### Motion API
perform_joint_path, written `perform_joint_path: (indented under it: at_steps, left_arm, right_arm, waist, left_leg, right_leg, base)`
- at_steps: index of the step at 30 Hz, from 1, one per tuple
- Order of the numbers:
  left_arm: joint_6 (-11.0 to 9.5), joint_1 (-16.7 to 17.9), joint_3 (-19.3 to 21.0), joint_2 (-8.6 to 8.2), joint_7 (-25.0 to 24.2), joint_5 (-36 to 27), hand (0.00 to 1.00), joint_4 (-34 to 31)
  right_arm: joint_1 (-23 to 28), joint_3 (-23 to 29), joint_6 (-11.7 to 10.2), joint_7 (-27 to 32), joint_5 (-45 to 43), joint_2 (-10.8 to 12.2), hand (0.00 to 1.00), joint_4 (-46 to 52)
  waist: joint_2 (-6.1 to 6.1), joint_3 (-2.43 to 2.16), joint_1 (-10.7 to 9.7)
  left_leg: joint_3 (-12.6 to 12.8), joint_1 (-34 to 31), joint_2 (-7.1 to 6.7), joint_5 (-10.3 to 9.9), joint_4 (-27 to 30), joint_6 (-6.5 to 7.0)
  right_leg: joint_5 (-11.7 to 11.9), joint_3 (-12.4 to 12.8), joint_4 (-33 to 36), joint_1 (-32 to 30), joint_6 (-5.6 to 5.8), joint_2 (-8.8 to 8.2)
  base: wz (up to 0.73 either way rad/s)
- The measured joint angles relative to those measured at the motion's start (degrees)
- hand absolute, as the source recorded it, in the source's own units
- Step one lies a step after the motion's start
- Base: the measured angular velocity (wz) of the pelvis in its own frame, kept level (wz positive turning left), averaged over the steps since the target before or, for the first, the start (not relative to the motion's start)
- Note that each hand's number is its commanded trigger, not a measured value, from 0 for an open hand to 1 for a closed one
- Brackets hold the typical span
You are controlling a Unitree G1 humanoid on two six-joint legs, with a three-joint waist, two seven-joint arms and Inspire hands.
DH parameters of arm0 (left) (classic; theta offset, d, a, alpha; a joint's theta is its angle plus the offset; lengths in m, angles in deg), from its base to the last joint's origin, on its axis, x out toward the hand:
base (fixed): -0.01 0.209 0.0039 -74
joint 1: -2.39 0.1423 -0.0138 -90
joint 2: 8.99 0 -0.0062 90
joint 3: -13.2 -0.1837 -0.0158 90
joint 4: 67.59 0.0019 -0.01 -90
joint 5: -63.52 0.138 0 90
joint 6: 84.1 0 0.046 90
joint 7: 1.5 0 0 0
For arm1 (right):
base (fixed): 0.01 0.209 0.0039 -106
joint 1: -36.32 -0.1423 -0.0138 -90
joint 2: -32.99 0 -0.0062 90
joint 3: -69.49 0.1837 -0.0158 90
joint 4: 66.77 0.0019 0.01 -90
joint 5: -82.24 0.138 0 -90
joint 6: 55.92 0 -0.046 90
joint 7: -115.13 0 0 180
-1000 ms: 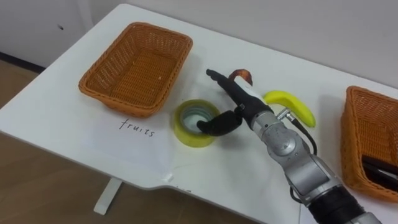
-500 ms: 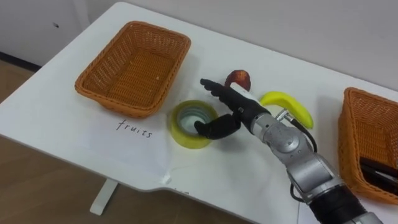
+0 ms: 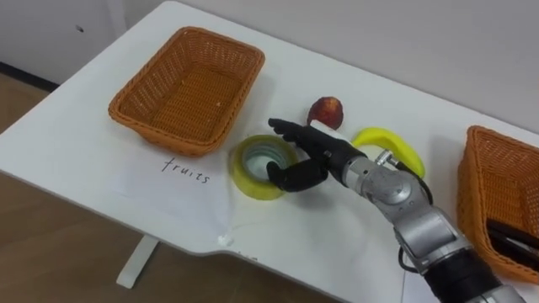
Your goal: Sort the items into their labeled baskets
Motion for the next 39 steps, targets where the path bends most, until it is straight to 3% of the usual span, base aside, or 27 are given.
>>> perform_joint_path:
  at_steps: [2, 3, 4, 20, 39]
  left_arm:
    - [0.0, 0.0, 0.0, 0.15, 0.0, 0.0, 0.00, 0.0]
    - [0.0, 0.0, 0.0, 0.23, 0.0, 0.0, 0.00, 0.0]
    - [0.0, 0.0, 0.0, 0.27, 0.0, -0.1, 0.00, 0.0]
    - [0.4, -0.6, -0.1, 0.79, -0.8, 0.0, 0.00, 0.5]
    - [-0.9, -2.1, 0.1, 1.82, -0.9, -0.1, 0.00, 2.8]
  right_arm:
    - [-0.1, 0.0, -0.1, 0.0, 0.1, -0.1, 0.00, -0.3]
    - [-0.2, 0.0, -0.1, -0.1, 0.2, -0.1, 0.64, -0.4]
    - [-0.3, 0.0, -0.1, -0.1, 0.2, -0.1, 1.00, -0.5]
    - [-2.6, -0.1, -0.1, 0.4, -6.9, -1.5, 1.00, -1.3]
    - [-2.8, 0.4, -0.4, -1.3, -6.4, -2.7, 1.00, -1.5]
  waist:
    - [0.00, 0.00, 0.0]
    - [0.00, 0.00, 0.0]
    - [0.00, 0.00, 0.0]
    - [-0.35, 0.07, 0.8]
    - [-1.16, 0.27, 1.0]
  left_leg:
    - [0.0, 0.0, 0.00, 0.0, 0.1, 0.00]
    - [0.0, 0.0, 0.00, 0.0, 0.3, 0.00]
    - [0.0, 0.0, 0.00, 0.0, 0.3, 0.00]
    - [-0.7, -0.1, -0.09, 0.0, 0.4, 0.00]
    - [-0.8, -0.1, -0.18, 0.0, 0.6, 0.01]
  right_leg:
    - [0.0, 0.0, 0.0, 0.0, 0.00, -0.01]
    - [0.0, 0.0, 0.0, 0.0, 0.00, 0.00]
    - [0.0, 0.0, 0.0, 0.0, 0.00, 0.00]
    - [0.0, 0.0, 0.0, 0.4, 0.00, -0.01]
    - [0.0, -1.4, 0.0, 0.6, 0.00, -0.22]
  base:
    - [0.00]
    - [0.00]
    - [0.00]
    - [0.03]
    - [0.00]
